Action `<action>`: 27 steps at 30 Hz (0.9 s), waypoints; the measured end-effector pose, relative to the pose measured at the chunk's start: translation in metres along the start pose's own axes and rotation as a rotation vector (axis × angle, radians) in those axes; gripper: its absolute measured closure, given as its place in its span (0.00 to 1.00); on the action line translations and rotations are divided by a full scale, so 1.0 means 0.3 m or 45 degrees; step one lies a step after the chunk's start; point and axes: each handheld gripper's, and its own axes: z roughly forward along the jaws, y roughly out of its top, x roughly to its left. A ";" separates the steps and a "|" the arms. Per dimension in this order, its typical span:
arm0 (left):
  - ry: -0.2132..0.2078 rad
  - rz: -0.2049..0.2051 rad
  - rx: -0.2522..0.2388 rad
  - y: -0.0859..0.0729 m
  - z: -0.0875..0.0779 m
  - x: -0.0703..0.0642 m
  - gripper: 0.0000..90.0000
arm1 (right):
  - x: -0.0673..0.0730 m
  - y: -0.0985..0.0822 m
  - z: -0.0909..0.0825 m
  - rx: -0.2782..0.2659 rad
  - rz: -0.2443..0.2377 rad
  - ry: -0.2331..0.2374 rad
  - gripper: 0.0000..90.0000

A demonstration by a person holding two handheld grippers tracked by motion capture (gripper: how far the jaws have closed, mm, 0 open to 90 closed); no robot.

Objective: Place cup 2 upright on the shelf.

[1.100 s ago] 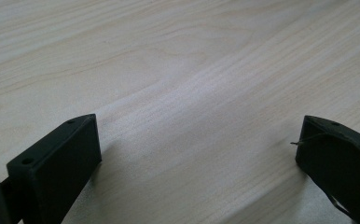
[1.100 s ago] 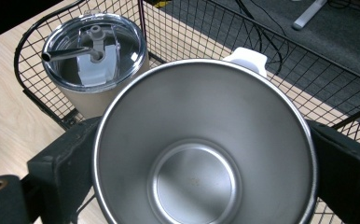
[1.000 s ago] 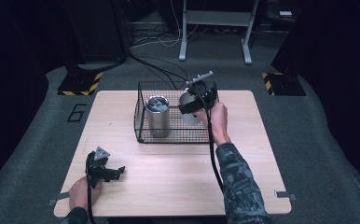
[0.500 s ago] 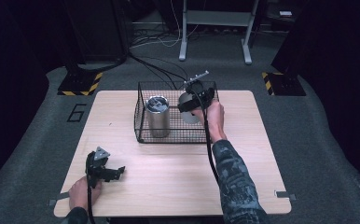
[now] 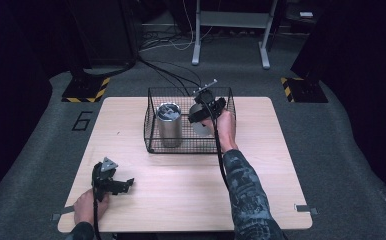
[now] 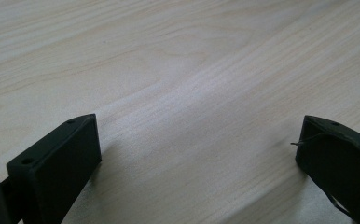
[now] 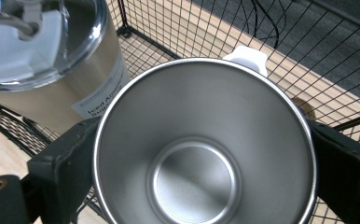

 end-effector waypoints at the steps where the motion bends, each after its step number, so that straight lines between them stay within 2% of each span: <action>1: -0.001 0.000 0.001 0.000 0.000 0.000 0.00 | 0.000 -0.002 0.007 0.008 0.002 0.001 0.06; 2: 0.004 -0.001 -0.003 0.000 0.001 -0.001 0.00 | -0.005 -0.004 0.020 -0.014 -0.025 -0.003 0.06; 3: 0.000 0.000 0.000 0.000 0.000 0.000 0.00 | 0.001 -0.006 0.024 0.026 0.009 -0.002 0.06; 5: -0.001 -0.002 0.002 0.000 0.000 0.000 0.00 | 0.003 -0.009 0.035 0.043 0.014 -0.003 0.06; 8: -0.003 -0.015 -0.001 -0.001 0.000 -0.002 0.00 | -0.004 -0.019 0.057 0.034 0.013 -0.006 0.06; 12: 0.003 -0.002 -0.003 0.000 0.001 -0.001 0.00 | -0.006 -0.028 0.074 0.055 0.055 0.000 0.06; 15: -0.003 -0.016 -0.002 -0.001 0.001 -0.003 0.00 | -0.006 -0.035 0.094 0.077 0.014 -0.024 0.06; 19: 0.002 -0.016 -0.006 -0.001 0.001 -0.003 0.00 | -0.014 -0.052 0.114 0.079 0.057 -0.012 0.06; 21: -0.003 -0.016 -0.001 -0.001 0.000 -0.002 0.00 | -0.012 -0.059 0.123 0.090 0.109 -0.009 0.06; 27: 0.004 -0.008 -0.003 -0.001 0.001 -0.002 0.00 | -0.021 -0.076 0.143 0.095 0.131 -0.004 0.06</action>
